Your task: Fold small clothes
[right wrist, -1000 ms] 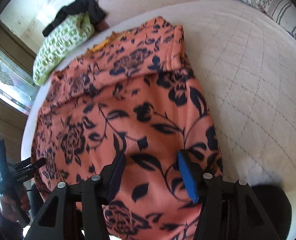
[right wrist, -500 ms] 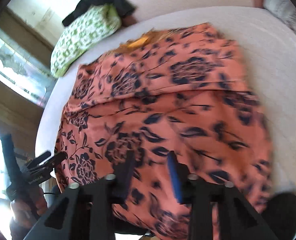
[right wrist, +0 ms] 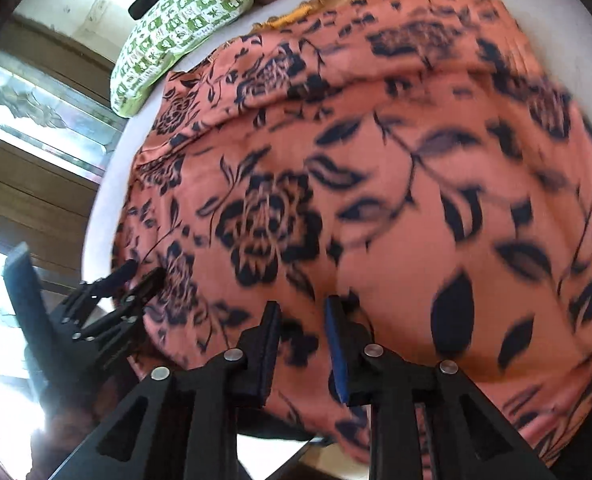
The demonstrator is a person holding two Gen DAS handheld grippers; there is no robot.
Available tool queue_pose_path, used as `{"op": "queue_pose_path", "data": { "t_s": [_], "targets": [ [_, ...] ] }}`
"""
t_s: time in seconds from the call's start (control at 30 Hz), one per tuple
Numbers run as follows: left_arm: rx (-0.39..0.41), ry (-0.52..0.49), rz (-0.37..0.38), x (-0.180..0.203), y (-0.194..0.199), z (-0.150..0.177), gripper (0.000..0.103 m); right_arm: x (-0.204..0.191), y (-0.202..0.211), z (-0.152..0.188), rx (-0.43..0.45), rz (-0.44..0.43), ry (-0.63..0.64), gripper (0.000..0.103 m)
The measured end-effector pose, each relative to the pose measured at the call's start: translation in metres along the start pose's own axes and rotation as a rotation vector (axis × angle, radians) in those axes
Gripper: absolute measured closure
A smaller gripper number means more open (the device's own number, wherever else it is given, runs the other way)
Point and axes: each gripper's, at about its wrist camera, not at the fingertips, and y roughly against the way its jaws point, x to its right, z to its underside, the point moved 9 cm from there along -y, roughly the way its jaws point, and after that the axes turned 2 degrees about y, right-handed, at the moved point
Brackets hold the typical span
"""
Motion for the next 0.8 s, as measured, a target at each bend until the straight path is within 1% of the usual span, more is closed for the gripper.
{"op": "queue_pose_path", "data": {
  "t_s": [0.03, 0.1, 0.2, 0.27, 0.3, 0.33, 0.37, 0.47, 0.5, 0.57, 0.6, 0.63, 0.7, 0.8],
  "targets": [
    [-0.009, -0.001, 0.003, 0.002, -0.002, 0.002, 0.048, 0.002, 0.001, 0.006, -0.006, -0.004, -0.006, 0.082],
    [-0.024, 0.002, 0.010, 0.001, -0.002, 0.007, 0.048, 0.004, 0.002, 0.014, -0.016, -0.005, -0.012, 0.087],
    [-0.060, 0.057, 0.055, -0.006, -0.001, 0.012, 0.047, 0.006, 0.005, 0.019, -0.032, -0.019, -0.015, 0.088],
    [-0.098, 0.128, 0.099, -0.018, 0.002, 0.016, 0.047, 0.002, 0.005, 0.018, -0.044, -0.002, 0.014, 0.089],
    [-0.112, 0.154, 0.104, -0.025, 0.004, 0.018, 0.047, 0.000, 0.006, 0.018, -0.049, 0.002, 0.029, 0.085],
    [-0.120, 0.183, 0.089, -0.037, 0.007, 0.020, 0.047, -0.002, 0.009, 0.018, -0.051, 0.006, 0.046, 0.085],
    [-0.113, 0.205, 0.072, -0.050, 0.012, 0.020, 0.047, -0.005, 0.012, 0.016, -0.046, 0.013, 0.069, 0.085],
    [-0.108, 0.250, 0.061, -0.078, 0.026, 0.022, 0.046, -0.007, 0.029, 0.008, 0.013, 0.012, 0.107, 0.082],
    [-0.111, 0.265, 0.060, -0.086, 0.031, 0.023, 0.046, -0.007, 0.037, 0.004, 0.033, 0.004, 0.109, 0.076],
    [-0.115, 0.304, 0.080, -0.098, 0.037, 0.027, 0.042, -0.004, 0.053, -0.003, 0.074, -0.009, 0.100, 0.056],
    [-0.119, 0.321, 0.097, -0.101, 0.038, 0.029, 0.039, -0.002, 0.059, -0.005, 0.096, -0.012, 0.096, 0.030],
    [-0.131, 0.343, 0.127, -0.101, 0.037, 0.034, 0.039, 0.000, 0.067, -0.007, 0.129, -0.016, 0.094, 0.019],
    [-0.174, 0.370, 0.166, -0.098, 0.034, 0.047, 0.039, 0.006, 0.078, -0.008, 0.151, -0.008, 0.090, 0.019],
    [-0.216, 0.354, 0.166, -0.087, 0.031, 0.061, 0.039, 0.018, 0.084, -0.005, 0.147, -0.011, 0.059, 0.019]
  ]
}}
